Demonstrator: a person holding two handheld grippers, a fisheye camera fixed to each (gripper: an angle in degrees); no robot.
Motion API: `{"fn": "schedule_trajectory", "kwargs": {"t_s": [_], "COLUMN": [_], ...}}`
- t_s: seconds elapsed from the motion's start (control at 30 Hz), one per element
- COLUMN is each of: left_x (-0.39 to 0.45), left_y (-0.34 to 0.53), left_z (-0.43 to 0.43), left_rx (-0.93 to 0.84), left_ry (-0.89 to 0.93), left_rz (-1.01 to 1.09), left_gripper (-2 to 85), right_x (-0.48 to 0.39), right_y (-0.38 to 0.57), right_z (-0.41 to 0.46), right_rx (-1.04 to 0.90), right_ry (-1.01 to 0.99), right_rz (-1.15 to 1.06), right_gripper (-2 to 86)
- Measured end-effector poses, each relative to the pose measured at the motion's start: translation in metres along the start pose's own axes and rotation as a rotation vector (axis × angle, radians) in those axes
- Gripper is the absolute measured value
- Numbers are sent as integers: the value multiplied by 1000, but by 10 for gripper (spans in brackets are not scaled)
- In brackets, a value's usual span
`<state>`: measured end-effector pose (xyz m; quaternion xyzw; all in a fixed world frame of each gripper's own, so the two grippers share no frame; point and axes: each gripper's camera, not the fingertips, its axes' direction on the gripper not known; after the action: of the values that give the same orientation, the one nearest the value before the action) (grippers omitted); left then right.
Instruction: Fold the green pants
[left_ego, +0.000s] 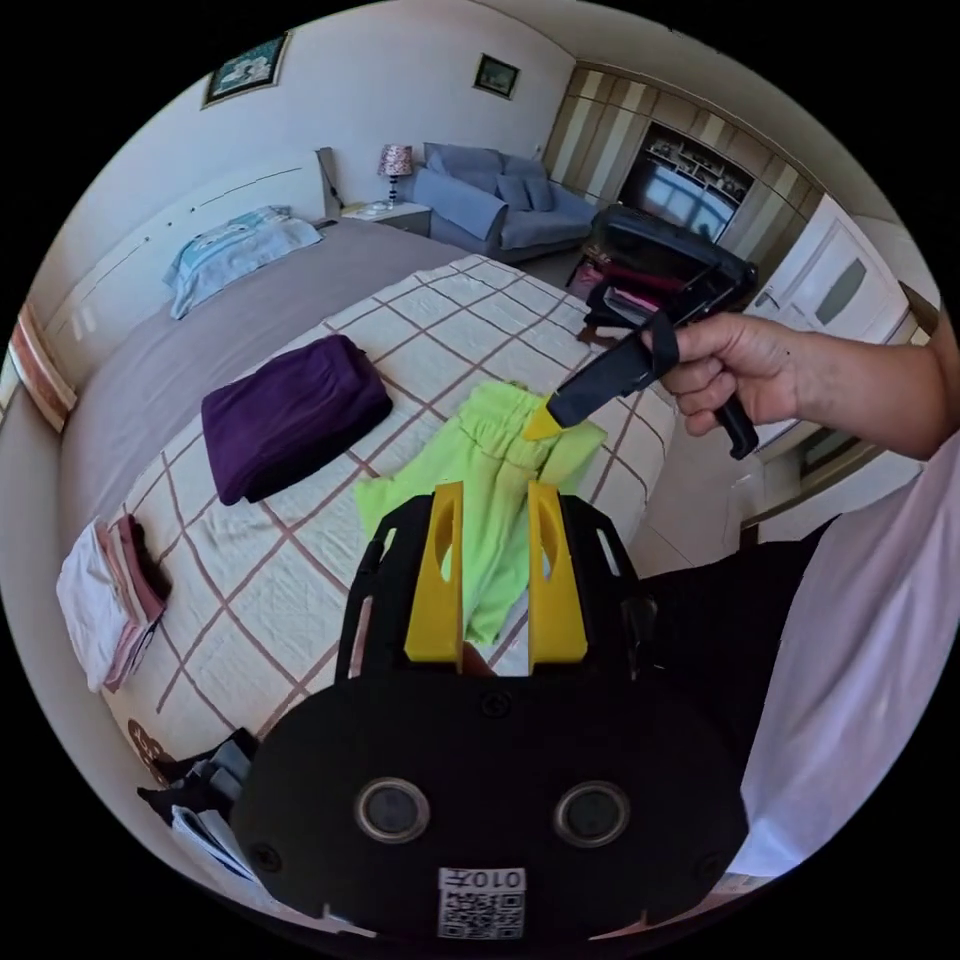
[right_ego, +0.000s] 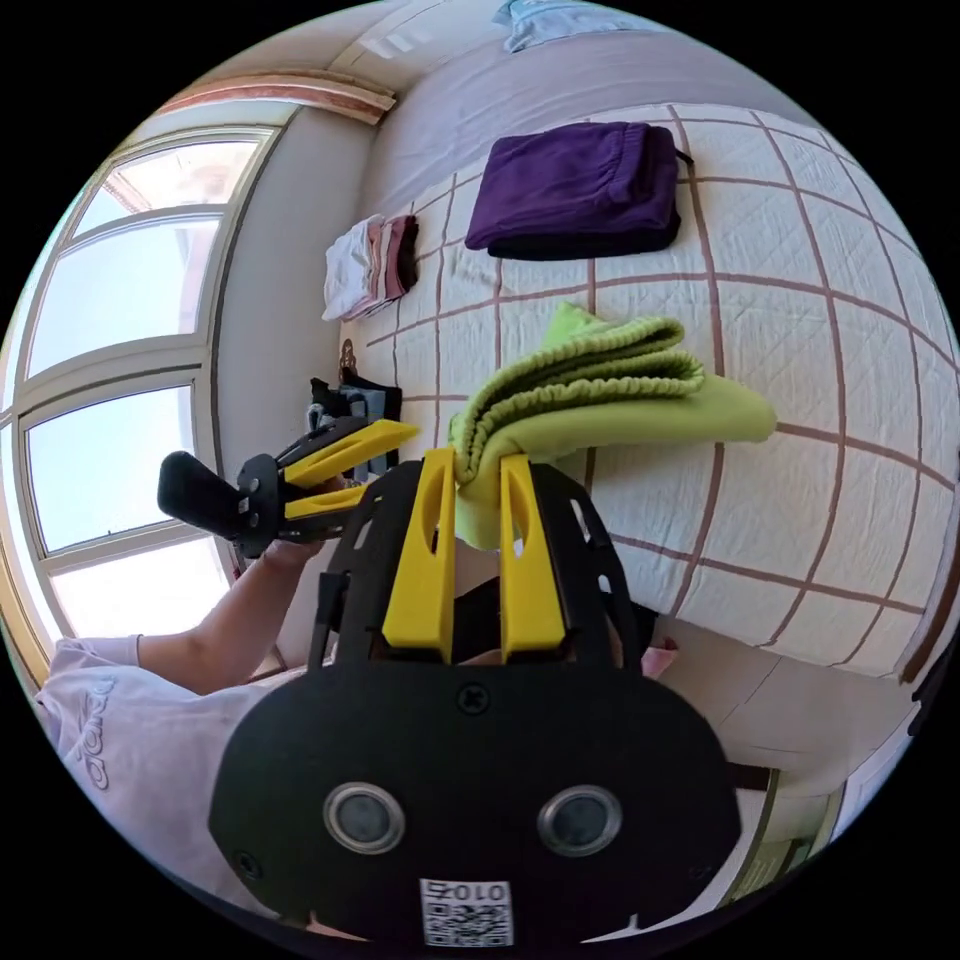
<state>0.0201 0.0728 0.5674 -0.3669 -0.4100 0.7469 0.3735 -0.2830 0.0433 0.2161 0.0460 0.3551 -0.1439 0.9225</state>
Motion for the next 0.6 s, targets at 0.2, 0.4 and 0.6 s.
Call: {"fn": "schedule_trajectory", "kwargs": {"t_s": [0.2,0.4,0.6], "left_x": [-7,-12,-43], "left_y": [0,-9,-16], "left_z": [-1,-21,-46], "left_rx": [-44,-68,-104], "left_ry": [61,120,160], "left_rz": [74,172,89], "left_gripper": [103,106,91], "right_x": [-4,-12,-19], "right_y": [-3,-19,-28], "right_z": [8,22,39], "right_rx": [-47,-83,-153], "right_ry": [75,137,187], "right_rz": [-33,-68,-129], "right_gripper": [79,80,81]}}
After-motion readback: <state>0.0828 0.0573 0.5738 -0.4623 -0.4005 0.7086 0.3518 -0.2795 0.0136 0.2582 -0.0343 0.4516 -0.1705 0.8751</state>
